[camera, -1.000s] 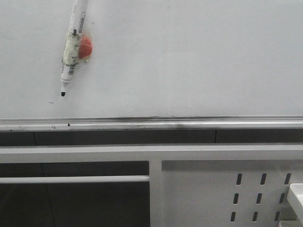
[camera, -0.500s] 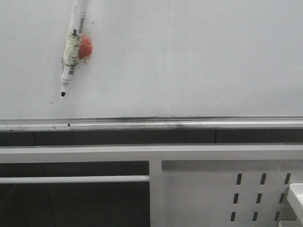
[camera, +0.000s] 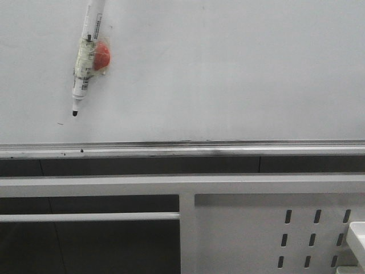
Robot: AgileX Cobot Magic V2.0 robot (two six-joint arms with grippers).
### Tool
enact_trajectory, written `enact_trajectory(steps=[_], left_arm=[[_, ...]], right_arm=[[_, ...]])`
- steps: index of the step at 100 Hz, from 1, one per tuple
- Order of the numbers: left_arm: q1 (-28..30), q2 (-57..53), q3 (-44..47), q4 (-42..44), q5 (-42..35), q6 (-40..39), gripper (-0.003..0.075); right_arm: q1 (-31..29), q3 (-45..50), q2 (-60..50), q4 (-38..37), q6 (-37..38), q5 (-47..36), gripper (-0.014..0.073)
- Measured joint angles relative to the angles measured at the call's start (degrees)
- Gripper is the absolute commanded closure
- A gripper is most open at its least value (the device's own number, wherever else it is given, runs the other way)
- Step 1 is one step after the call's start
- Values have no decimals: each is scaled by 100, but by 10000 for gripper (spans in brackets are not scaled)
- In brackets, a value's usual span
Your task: Write number 1 on whiteboard
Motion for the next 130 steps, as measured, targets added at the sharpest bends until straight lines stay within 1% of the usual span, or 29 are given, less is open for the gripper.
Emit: enact_trajectory(steps=[7,14,30,35,44,58,69,77,82,86,89,90,99,105,111,123,127,130], left_arm=[[0,47,-423,-116,218,0,740],[0,143,-707,-186,36,0,740],[0,218,-855,-241,-1210,0,740],[0,218,-865,-246,-1423,0,740],[0,218,-865,-259,-1526,0,740],[0,218,-865,-269,-1526,0,740],[0,218,-865,-269,-1372,0,739],[0,218,-865,-269,-1047,0,721],[0,218,-865,-269,-796,0,686],[0,226,-865,-269,-568,0,642],[0,226,-865,-269,-416,0,610],[0,226,-865,-269,-369,0,586],[-86,226,-865,-269,19,0,510],[-145,226,-865,-269,166,0,504],[-173,226,-865,-269,186,0,518],[-173,240,-869,-269,-5,0,514],[-183,298,-926,-253,137,17,496],[-209,365,-982,-223,409,67,475]], right_arm=[[9,-566,132,9,79,927,663],[9,-948,316,21,116,1347,664],[9,-1178,489,89,119,1259,663],[9,-1178,500,128,119,1257,663],[9,-1178,500,153,119,1390,663],[9,-1178,500,225,119,1860,663],[9,-1178,500,440,128,2233,663],[9,-1178,500,523,128,2465,663],[9,-1178,500,564,95,2628,663],[9,-1188,500,598,11,2738,663],[9,-1187,500,644,-126,2853,663],[9,-1187,500,651,-155,2878,663],[9,-1187,500,769,-468,3052,663],[9,-1187,500,808,-543,3067,663],[9,-1187,500,843,-594,3013,663],[9,-1187,500,910,-625,2709,663],[22,-1187,500,924,-625,2638,663],[34,-1187,500,933,-625,2627,663]])
